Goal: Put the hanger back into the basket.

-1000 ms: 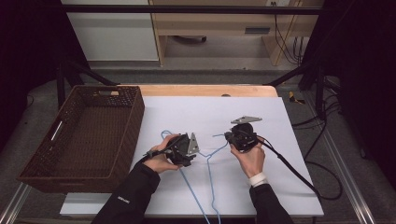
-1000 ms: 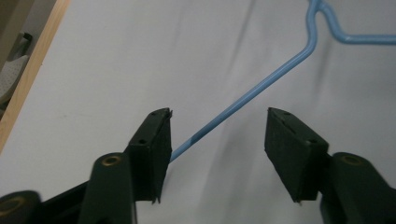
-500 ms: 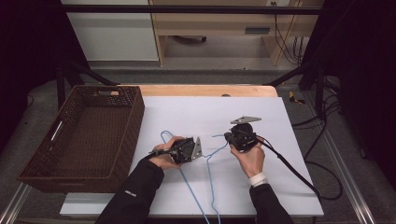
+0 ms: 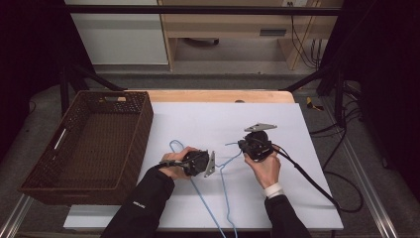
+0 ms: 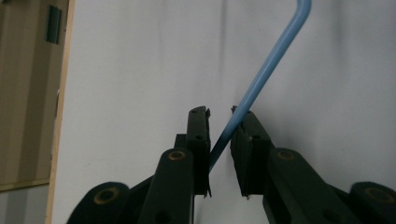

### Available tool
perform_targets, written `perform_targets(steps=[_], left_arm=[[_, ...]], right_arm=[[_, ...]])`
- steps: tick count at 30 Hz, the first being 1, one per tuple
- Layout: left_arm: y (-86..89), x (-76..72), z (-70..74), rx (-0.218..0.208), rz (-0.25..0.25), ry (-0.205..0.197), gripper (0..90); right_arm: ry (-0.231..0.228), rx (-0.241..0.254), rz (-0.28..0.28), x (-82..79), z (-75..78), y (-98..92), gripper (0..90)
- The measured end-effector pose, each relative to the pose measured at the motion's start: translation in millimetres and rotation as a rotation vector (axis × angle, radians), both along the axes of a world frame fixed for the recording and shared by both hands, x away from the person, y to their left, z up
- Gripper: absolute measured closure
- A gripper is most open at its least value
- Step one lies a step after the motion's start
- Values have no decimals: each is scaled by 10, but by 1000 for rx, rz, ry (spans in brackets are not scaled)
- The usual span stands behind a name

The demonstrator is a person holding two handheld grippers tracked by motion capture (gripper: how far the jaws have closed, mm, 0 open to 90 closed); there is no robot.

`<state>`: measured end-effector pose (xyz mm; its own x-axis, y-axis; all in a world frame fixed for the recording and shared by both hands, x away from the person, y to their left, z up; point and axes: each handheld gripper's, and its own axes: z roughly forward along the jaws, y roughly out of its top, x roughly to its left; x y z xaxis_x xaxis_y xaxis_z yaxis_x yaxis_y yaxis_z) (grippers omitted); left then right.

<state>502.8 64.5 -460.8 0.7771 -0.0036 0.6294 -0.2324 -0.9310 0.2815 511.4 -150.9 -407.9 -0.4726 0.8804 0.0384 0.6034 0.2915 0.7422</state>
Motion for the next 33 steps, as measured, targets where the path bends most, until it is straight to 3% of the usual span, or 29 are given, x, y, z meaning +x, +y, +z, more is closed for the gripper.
perform_targets(steps=[9, 16, 21, 25, 28, 33], left_arm=[[-31, -125, 67, 71, -8, -37, 860], [-27, -231, 183, 82, 16, -6, 867], [-17, -336, 286, 102, 39, -13, 868], [36, -434, 391, 91, 64, -3, 868], [88, -504, 485, 50, 86, 24, 868], [147, -653, 638, 11, 110, 22, 868]], right_arm=[[-45, 37, 5, -24, 62, -88, 772], [-91, 76, 3, -66, 155, -264, 699], [-94, 119, -7, -117, 227, -385, 660], [-102, 142, -7, -181, 275, -490, 613], [-112, 150, -2, -233, 297, -560, 574], [-131, 146, 4, -328, 316, -654, 530]])
